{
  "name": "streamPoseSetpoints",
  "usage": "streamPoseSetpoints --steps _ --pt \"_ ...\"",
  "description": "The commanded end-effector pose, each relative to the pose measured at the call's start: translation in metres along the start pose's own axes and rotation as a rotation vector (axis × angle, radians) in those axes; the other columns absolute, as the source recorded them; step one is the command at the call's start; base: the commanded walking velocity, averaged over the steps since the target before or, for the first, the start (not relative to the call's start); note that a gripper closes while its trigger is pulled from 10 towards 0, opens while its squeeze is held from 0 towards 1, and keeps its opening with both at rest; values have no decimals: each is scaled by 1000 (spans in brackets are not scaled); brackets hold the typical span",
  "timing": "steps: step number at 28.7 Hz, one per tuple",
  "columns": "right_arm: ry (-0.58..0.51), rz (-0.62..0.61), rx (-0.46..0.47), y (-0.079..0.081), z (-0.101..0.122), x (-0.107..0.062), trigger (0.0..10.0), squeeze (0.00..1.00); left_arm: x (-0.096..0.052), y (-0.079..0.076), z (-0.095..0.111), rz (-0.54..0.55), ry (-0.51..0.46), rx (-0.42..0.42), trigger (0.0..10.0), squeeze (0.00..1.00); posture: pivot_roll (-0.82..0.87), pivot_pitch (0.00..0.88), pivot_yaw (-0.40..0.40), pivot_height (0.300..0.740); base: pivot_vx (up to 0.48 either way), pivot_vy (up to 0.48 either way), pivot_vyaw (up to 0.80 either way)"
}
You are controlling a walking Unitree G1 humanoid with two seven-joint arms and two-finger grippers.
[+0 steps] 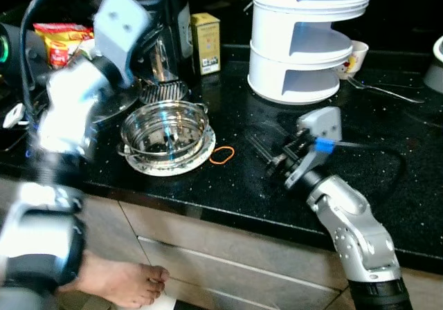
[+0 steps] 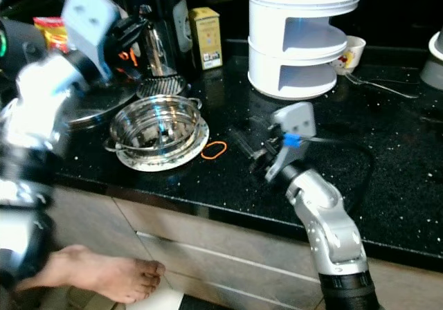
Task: Kitchen organization
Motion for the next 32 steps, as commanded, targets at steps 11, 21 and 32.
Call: streamPoseSetpoints --steps 11,21,32 --pt "-96 -108 41 -24 21 3 10000 0 -27 -56 -17 -31 32 -80 10000 0 -91 0 52 740 0 0 -798" --pt "-118 -86 30 -15 25 4 10000 0 -55 -53 -33 55 138 -91 10000 0 -94 0 53 740 0 0 -359" --pt "-132 4 47 18 21 4 10000 0 -108 -46 -52 280 220 -66 10000 0 -82 0 35 740 0 0 0"
Point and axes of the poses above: a point about 5 cm out from each wrist's last joint towards the gripper, its own x axis pointing out of the wrist towards the gripper, its own z axis along the axis of the wrist's last joint, y = z × x, the point moved 5 cm from there along x, pointing out of the wrist towards the gripper, and after that the axes turned 4 degrees about -x, right-handed, at the moved point
